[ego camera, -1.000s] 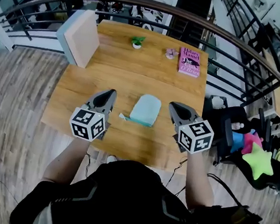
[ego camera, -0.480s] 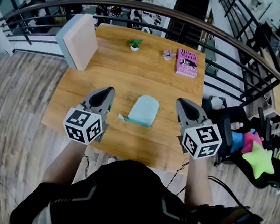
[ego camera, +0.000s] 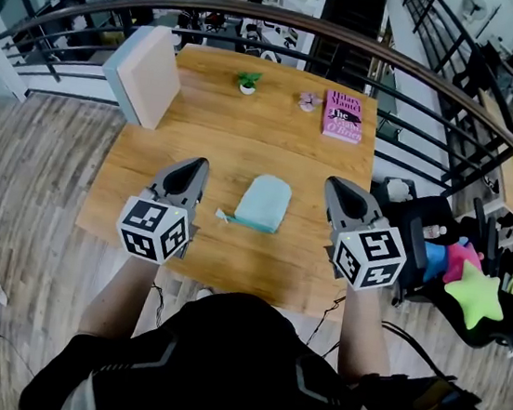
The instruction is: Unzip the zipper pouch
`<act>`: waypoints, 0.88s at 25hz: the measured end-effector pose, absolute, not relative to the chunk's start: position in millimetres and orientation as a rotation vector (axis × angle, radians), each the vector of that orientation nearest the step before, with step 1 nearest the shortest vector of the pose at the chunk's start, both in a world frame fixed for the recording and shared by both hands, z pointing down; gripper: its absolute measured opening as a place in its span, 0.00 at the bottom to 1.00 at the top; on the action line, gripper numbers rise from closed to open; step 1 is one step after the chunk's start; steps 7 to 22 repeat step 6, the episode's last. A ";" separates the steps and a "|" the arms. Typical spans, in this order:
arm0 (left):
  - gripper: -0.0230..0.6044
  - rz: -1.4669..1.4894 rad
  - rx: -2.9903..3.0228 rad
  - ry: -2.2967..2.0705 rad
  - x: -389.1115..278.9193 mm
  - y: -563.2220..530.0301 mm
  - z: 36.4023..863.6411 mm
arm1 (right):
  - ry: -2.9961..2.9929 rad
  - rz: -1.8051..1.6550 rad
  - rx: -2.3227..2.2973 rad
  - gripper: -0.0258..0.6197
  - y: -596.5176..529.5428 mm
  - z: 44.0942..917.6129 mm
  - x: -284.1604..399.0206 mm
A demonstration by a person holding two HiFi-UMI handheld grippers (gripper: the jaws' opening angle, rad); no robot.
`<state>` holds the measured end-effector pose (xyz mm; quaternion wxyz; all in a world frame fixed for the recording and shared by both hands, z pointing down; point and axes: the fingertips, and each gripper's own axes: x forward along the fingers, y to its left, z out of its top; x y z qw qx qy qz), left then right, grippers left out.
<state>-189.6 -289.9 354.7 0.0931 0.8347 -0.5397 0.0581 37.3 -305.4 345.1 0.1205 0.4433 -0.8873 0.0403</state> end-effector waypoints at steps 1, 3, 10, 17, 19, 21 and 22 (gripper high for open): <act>0.08 0.174 2.477 -1.605 -189.6 -290.3 354.4 | -2.591 0.117 1.297 0.05 -306.0 344.6 37.7; 0.08 0.179 2.477 -1.611 -188.8 -290.4 354.4 | -2.590 0.119 1.298 0.05 -306.1 344.6 38.8; 0.08 0.186 2.478 -1.617 -187.4 -289.9 354.6 | -2.589 0.123 1.293 0.05 -306.0 345.3 40.0; 0.08 0.186 2.478 -1.617 -187.4 -289.9 354.6 | -2.589 0.123 1.293 0.05 -306.0 345.3 40.0; 0.08 0.186 2.478 -1.617 -187.4 -289.9 354.6 | -2.589 0.123 1.293 0.05 -306.0 345.3 40.0; 0.08 0.186 2.478 -1.617 -187.4 -289.9 354.6 | -2.589 0.123 1.293 0.05 -306.0 345.3 40.0; 0.08 0.186 2.478 -1.617 -187.4 -289.9 354.6 | -2.589 0.123 1.293 0.05 -306.0 345.3 40.0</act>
